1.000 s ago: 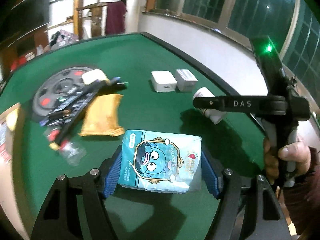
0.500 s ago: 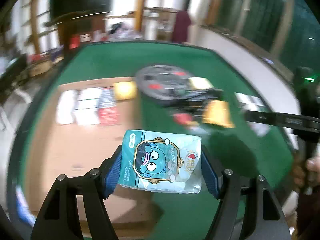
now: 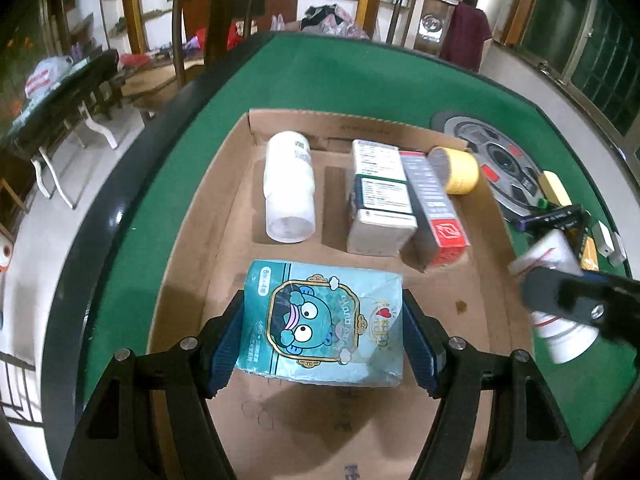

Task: Organize objects
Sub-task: 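Grasp the blue cartoon tissue pack with the left tool while the right tool carries the bottle, then lower the tissue pack and white bottle into the cardboard box and open both tools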

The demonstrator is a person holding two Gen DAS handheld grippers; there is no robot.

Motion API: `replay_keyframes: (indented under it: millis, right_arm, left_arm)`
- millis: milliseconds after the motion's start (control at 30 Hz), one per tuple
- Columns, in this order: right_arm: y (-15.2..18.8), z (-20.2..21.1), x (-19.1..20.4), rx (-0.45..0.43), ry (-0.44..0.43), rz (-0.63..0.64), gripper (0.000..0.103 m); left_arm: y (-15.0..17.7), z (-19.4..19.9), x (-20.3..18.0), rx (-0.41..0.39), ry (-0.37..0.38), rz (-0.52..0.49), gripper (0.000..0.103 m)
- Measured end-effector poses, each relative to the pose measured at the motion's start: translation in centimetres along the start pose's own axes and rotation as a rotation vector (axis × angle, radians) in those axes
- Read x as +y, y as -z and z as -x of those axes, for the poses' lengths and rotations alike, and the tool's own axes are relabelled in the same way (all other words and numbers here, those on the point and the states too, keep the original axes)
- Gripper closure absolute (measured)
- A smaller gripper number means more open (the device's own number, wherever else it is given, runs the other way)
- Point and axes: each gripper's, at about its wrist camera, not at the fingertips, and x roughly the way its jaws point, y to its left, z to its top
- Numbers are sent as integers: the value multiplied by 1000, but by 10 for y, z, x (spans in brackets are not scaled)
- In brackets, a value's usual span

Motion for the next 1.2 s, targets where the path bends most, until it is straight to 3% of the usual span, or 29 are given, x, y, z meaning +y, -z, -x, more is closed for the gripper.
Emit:
replay_keyframes:
  millis: [400, 633, 833, 967, 1200]
  right_arm:
    - [-25, -38, 0, -34, 204, -34, 69]
    - [-32, -40, -1, -77, 289, -48, 69]
    - [-33, -39, -2, -79, 308, -30, 69]
    - [-34, -37, -6, -87, 310, -48, 69]
    - [-34, -18, -12, -146, 267, -87, 69]
  left_arm:
    - [-18, -13, 8, 84, -44, 48, 36]
    - [-27, -22, 5, 60, -46, 66, 36]
    - [-24, -20, 4, 45, -39, 67, 32]
    - [-19, -19, 5, 43, -26, 84, 16]
    - [-13, -13, 5, 29, -21, 114, 11]
